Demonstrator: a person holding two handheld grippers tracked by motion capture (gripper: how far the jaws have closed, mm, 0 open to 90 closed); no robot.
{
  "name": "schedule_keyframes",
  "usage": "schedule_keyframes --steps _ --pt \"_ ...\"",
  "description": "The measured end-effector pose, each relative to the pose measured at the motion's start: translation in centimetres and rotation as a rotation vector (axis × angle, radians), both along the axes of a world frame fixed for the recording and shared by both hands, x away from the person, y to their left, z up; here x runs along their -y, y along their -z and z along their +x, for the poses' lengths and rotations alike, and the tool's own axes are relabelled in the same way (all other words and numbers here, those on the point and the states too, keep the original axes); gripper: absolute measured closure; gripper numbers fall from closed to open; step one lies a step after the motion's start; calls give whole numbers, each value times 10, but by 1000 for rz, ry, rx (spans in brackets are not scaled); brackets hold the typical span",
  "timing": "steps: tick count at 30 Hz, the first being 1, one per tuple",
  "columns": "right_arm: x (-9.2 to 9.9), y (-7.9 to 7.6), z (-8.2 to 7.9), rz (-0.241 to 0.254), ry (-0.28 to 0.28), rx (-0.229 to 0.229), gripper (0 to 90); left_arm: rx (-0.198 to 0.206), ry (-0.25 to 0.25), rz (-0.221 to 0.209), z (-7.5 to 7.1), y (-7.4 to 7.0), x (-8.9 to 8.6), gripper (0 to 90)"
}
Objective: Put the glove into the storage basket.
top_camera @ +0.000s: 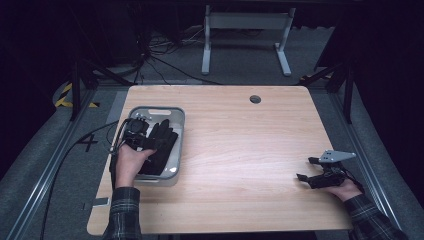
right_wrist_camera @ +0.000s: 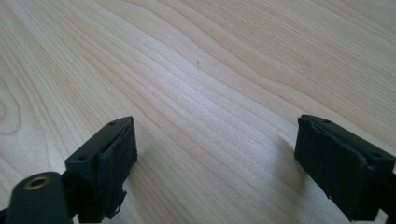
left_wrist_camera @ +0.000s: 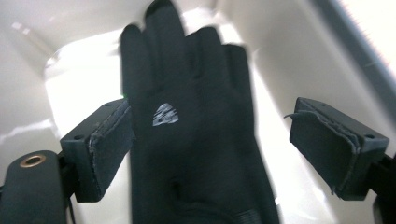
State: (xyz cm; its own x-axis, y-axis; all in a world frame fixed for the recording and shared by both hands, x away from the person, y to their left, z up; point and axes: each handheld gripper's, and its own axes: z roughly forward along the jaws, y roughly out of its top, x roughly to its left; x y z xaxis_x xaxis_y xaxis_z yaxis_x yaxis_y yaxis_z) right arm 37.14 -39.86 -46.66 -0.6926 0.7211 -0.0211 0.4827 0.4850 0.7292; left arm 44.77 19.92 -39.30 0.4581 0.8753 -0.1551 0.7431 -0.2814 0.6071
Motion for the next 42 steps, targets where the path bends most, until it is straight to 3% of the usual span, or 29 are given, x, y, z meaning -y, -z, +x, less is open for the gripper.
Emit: schedule_keyframes --steps 8,18,30,38,42 --pt "0 0 0 0 0 0 137 40 42 -25 -6 -13 19 143" --pt "0 0 0 0 0 0 137 98 138 -55 -18 -29 62 143" --pt "0 0 0 -2 -4 2 137 134 232 -72 -32 -24 113 143" --pt "0 0 0 -1 -6 2 137 135 299 -82 -43 -14 146 142" --pt "0 0 0 -1 -6 2 137 124 332 -78 -50 -2 163 142"
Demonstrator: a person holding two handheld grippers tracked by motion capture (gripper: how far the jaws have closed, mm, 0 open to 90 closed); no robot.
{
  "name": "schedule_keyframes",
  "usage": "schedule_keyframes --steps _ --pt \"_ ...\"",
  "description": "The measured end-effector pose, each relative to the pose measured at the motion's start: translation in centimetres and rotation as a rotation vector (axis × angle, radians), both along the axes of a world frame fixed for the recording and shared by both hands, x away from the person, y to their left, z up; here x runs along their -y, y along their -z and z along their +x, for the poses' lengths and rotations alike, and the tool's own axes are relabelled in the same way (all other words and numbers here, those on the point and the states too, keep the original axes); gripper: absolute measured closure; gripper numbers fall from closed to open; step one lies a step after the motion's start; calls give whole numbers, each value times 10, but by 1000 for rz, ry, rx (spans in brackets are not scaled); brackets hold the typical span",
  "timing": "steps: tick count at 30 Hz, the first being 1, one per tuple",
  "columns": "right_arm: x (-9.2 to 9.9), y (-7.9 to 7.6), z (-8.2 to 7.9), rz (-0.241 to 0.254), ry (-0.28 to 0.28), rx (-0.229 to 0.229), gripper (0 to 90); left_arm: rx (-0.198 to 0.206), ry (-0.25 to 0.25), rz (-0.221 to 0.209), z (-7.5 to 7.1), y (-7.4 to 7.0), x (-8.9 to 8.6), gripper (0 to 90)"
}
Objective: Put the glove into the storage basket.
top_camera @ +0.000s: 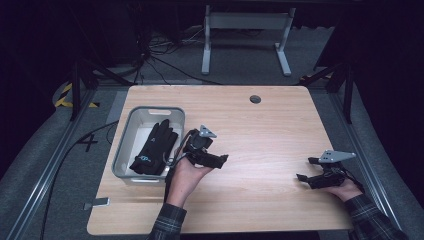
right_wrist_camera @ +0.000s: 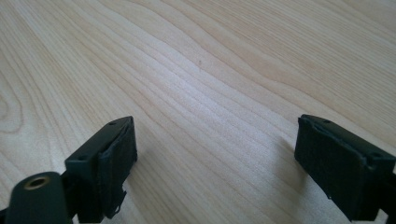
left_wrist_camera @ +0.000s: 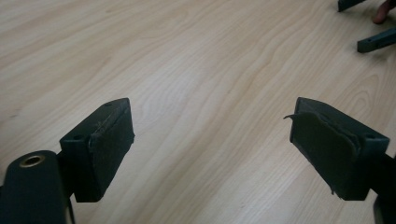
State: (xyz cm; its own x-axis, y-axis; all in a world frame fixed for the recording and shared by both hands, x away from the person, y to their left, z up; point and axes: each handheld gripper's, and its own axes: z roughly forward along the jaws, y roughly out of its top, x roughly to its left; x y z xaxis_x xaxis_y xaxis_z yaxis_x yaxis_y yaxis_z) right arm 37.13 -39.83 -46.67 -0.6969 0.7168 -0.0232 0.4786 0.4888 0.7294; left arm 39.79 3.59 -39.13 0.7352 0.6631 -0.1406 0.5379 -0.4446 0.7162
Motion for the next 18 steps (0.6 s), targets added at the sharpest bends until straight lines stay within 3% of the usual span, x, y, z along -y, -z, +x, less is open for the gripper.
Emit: schedule_keyframes --steps 8,11,18 --pt "0 0 0 0 0 0 136 7 42 2 -13 20 25 142" --pt "0 0 0 2 -1 -1 136 15 54 -22 -18 26 32 142" --pt "0 0 0 2 -4 -2 135 21 84 -9 -25 41 43 141"
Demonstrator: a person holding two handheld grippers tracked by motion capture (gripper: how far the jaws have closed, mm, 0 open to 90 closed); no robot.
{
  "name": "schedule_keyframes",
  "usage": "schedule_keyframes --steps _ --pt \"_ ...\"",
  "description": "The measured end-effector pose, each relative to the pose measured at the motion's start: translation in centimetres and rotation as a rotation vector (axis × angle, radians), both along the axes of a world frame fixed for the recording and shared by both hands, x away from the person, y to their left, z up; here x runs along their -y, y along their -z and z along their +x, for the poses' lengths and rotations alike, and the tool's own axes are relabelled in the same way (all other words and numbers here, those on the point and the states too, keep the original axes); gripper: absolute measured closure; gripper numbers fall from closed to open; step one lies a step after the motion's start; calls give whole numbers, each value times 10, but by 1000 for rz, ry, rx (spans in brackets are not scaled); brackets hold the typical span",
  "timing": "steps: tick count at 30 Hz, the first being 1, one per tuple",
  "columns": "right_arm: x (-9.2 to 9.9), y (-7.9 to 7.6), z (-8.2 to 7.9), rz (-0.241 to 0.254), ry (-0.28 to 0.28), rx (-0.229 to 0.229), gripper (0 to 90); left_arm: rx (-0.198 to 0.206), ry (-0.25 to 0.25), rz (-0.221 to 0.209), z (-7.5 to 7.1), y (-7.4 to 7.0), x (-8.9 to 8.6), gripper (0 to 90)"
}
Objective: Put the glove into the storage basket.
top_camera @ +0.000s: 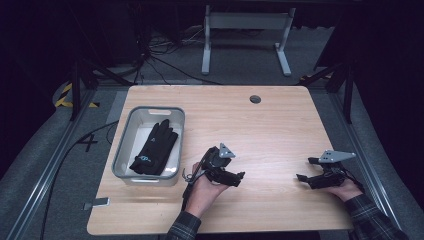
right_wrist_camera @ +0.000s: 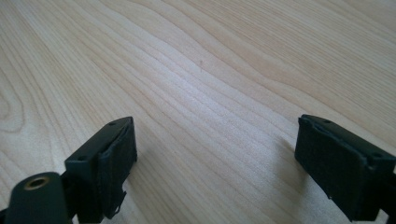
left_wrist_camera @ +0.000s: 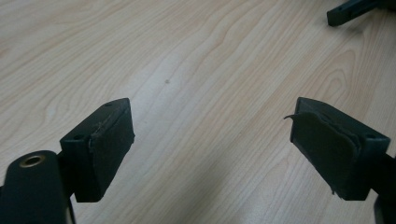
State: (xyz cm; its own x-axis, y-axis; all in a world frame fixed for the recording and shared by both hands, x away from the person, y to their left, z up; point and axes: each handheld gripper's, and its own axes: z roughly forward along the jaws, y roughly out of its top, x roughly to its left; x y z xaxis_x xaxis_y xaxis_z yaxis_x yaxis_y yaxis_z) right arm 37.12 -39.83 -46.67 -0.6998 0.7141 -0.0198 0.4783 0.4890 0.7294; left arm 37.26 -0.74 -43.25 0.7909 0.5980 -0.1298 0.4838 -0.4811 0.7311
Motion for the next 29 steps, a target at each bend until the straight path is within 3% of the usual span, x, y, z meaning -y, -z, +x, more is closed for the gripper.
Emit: schedule_keyframes --steps 4,8,10,15,17,21,24,29 --pt "0 0 0 -1 -4 1 134 6 14 38 0 12 5 137" --pt "0 0 0 -2 -7 3 132 -7 16 40 -1 21 9 137" --pt "0 0 0 -3 -9 2 130 -5 29 70 -2 27 14 136" --pt "0 0 0 -3 -10 2 130 12 50 79 -3 33 18 123" --pt "0 0 0 -3 -10 2 129 0 64 76 -2 37 19 107" --pt "0 0 0 -3 -12 2 128 21 78 93 -4 39 21 75" --pt "0 0 0 -3 -13 2 128 58 96 105 -5 42 23 45" --pt "0 0 0 -3 -13 2 128 59 93 112 -6 42 23 39"
